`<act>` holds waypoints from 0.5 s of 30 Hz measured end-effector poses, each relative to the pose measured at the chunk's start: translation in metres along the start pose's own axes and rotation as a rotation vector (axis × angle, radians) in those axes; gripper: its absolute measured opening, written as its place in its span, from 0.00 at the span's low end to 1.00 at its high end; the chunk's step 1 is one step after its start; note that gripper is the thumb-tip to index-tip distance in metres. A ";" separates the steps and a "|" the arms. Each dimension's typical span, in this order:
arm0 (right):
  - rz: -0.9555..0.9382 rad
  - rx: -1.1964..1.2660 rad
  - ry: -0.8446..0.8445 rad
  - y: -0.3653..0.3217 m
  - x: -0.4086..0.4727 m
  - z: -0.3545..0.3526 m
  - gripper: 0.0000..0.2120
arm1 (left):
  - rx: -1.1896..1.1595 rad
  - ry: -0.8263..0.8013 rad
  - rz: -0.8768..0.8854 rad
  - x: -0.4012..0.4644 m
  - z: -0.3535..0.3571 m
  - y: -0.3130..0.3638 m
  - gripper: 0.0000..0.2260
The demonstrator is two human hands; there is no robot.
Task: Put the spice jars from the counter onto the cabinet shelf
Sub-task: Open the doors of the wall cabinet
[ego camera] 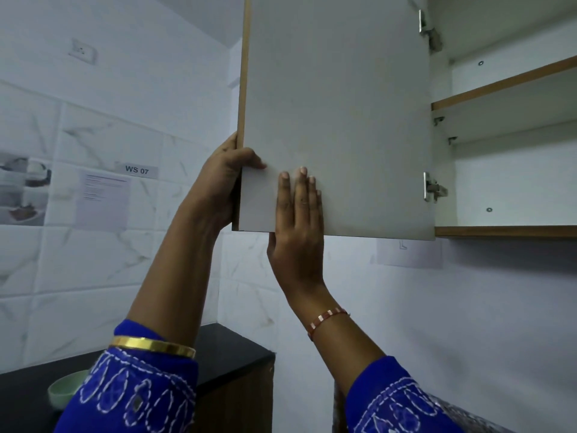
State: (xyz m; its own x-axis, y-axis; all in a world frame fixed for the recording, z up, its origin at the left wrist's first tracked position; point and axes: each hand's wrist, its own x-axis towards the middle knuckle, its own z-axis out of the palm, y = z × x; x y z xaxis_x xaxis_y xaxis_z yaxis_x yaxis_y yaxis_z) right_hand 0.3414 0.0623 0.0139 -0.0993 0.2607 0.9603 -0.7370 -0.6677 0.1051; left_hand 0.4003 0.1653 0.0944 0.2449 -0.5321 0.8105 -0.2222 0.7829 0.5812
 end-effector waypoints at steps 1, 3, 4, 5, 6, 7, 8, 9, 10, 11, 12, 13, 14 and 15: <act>-0.005 -0.002 0.006 0.001 0.000 0.000 0.34 | 0.007 0.005 0.011 0.000 0.001 0.000 0.16; -0.011 -0.002 -0.002 0.001 0.000 -0.003 0.34 | 0.041 0.019 0.033 -0.004 0.003 0.000 0.16; -0.010 0.001 -0.009 0.002 0.001 -0.006 0.33 | 0.067 0.034 0.046 -0.007 0.006 0.000 0.15; -0.010 0.007 -0.018 0.002 0.001 -0.009 0.33 | 0.089 0.053 0.063 -0.010 0.008 0.001 0.14; -0.018 0.013 -0.027 0.004 0.002 -0.014 0.31 | 0.105 0.079 0.084 -0.014 0.012 0.001 0.13; -0.038 0.017 -0.038 0.007 0.003 -0.019 0.29 | 0.125 0.108 0.113 -0.018 0.016 0.001 0.12; -0.068 0.023 -0.053 0.012 0.003 -0.025 0.25 | 0.167 0.143 0.159 -0.023 0.020 0.001 0.14; -0.101 0.028 -0.073 0.018 0.002 -0.031 0.22 | 0.250 0.184 0.222 -0.027 0.025 0.000 0.16; -0.136 0.032 -0.097 0.027 0.001 -0.037 0.22 | 0.368 0.241 0.293 -0.032 0.031 -0.003 0.19; -0.169 0.030 -0.138 0.037 -0.001 -0.043 0.23 | 0.499 0.320 0.355 -0.038 0.037 -0.005 0.21; -0.194 0.015 -0.183 0.048 -0.004 -0.050 0.24 | 0.608 0.411 0.399 -0.045 0.044 -0.007 0.22; -0.210 -0.014 -0.231 0.061 -0.008 -0.056 0.24 | 0.671 0.489 0.429 -0.052 0.051 -0.008 0.24; -0.210 -0.052 -0.278 0.074 -0.012 -0.064 0.24 | 0.696 0.543 0.451 -0.059 0.060 -0.008 0.26; -0.200 -0.089 -0.325 0.087 -0.015 -0.073 0.25 | 0.703 0.575 0.462 -0.065 0.069 -0.006 0.28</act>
State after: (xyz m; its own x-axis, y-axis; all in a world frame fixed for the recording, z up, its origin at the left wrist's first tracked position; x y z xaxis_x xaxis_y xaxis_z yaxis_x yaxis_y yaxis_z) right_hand 0.2299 0.0507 -0.0099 0.2591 0.1356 0.9563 -0.7766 -0.5595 0.2898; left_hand 0.3207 0.1726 0.0437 0.3700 0.1545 0.9161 -0.8686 0.4072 0.2822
